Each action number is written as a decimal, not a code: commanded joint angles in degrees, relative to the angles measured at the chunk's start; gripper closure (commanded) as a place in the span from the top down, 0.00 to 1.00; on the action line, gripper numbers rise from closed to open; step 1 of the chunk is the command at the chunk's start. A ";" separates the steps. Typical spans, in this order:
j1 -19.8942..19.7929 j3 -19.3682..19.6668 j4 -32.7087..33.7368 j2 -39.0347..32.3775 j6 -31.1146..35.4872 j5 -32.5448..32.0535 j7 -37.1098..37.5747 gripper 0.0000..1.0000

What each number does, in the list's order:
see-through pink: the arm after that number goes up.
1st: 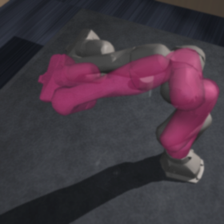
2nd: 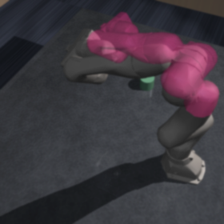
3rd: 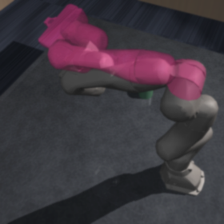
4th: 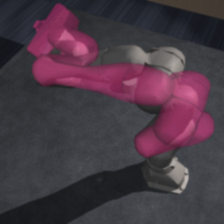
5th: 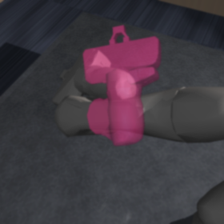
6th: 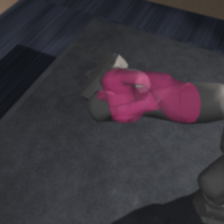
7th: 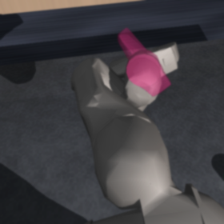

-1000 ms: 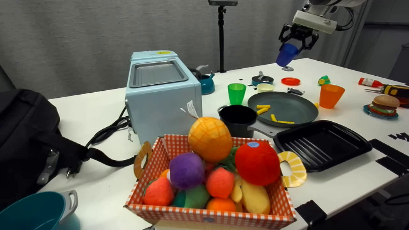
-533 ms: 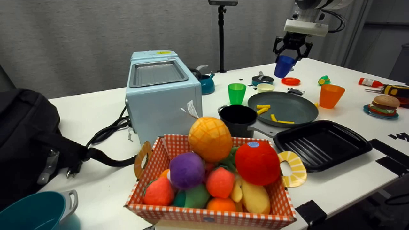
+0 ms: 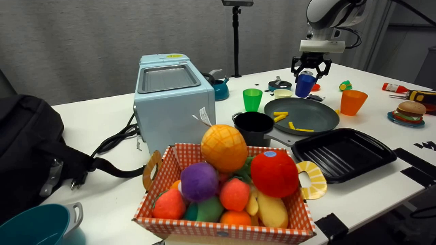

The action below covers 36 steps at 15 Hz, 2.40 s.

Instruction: Pour the contents of the blue cup onto the plate

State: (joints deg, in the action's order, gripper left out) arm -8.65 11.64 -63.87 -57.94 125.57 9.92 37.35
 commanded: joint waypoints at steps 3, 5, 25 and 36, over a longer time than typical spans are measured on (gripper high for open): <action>-0.45 0.14 7.76 -4.74 -5.64 -1.96 0.98 0.93; -0.36 0.16 8.72 -5.23 -6.17 -2.28 1.02 1.00; 1.17 -3.98 -14.64 15.43 11.84 -1.25 -15.60 1.00; 0.92 -9.28 -43.37 32.27 23.31 -0.98 -34.99 1.00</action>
State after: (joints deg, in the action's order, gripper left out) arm -6.94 3.81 -96.44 -33.18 144.70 8.56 7.41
